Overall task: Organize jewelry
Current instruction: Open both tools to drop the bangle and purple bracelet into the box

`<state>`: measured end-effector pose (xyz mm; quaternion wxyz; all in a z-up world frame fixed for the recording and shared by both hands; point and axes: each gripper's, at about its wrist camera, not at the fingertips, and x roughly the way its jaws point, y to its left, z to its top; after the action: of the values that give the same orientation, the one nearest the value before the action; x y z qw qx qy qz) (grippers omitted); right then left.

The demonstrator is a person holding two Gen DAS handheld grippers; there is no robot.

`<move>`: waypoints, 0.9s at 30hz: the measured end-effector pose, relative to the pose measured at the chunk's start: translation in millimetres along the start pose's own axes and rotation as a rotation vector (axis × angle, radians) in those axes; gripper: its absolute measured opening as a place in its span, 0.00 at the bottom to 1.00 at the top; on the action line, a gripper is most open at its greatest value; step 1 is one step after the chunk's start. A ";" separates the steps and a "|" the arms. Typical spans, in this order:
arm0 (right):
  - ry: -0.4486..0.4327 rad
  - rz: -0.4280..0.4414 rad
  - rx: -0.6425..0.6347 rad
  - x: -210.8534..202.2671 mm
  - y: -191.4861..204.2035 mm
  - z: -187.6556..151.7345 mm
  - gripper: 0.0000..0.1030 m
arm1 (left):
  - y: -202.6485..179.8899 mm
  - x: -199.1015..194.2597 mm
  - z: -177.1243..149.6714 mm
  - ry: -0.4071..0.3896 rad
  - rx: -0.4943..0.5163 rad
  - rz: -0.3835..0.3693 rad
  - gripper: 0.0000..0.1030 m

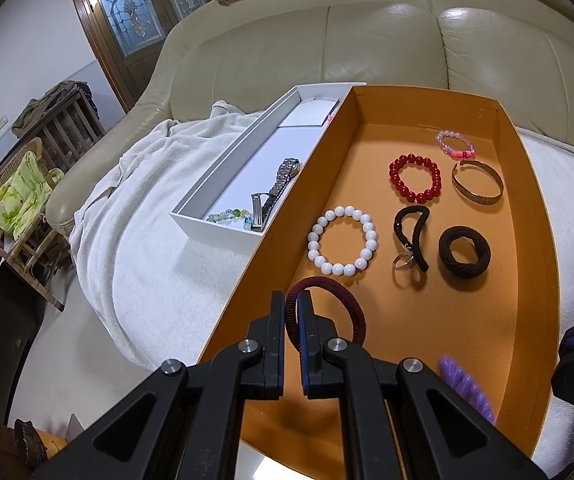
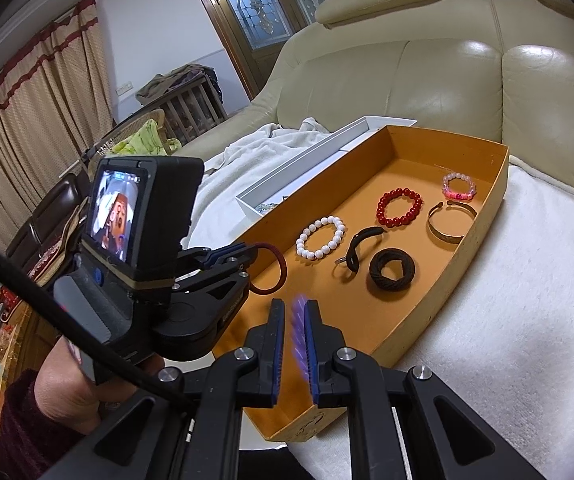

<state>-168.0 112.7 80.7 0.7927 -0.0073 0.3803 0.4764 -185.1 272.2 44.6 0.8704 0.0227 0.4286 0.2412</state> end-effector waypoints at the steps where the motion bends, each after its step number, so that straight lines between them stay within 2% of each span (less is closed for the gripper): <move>1: 0.004 0.002 0.008 0.1 -1.6 0.6 0.11 | 0.3 0.8 -0.1 0.005 -0.003 0.001 0.06; 5: -0.017 -0.016 0.049 -5.6 -12.6 4.6 0.11 | 2.8 1.4 0.4 0.007 -0.020 0.006 0.09; 9: -0.045 -0.036 0.107 -13.1 -28.3 9.2 0.11 | 1.0 -2.7 1.5 -0.015 -0.017 0.011 0.31; 15: -0.065 -0.068 0.158 -22.3 -45.5 15.2 0.11 | -6.2 -15.2 6.8 -0.079 0.001 0.038 0.55; 18: -0.067 -0.081 0.175 -26.5 -54.2 17.8 0.11 | -8.9 -19.9 9.3 -0.099 -0.003 0.043 0.62; 22: -0.066 -0.099 0.198 -31.7 -63.8 18.1 0.12 | -15.3 -23.4 12.7 -0.114 0.009 0.061 0.65; 27: -0.068 -0.118 0.222 -38.6 -76.0 17.4 0.16 | -25.6 -28.9 14.6 -0.128 0.022 0.045 0.65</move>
<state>-109.8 48.7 90.0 0.8277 0.0743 0.4027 0.3836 -178.7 239.3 68.8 0.8901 0.0575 0.3741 0.2540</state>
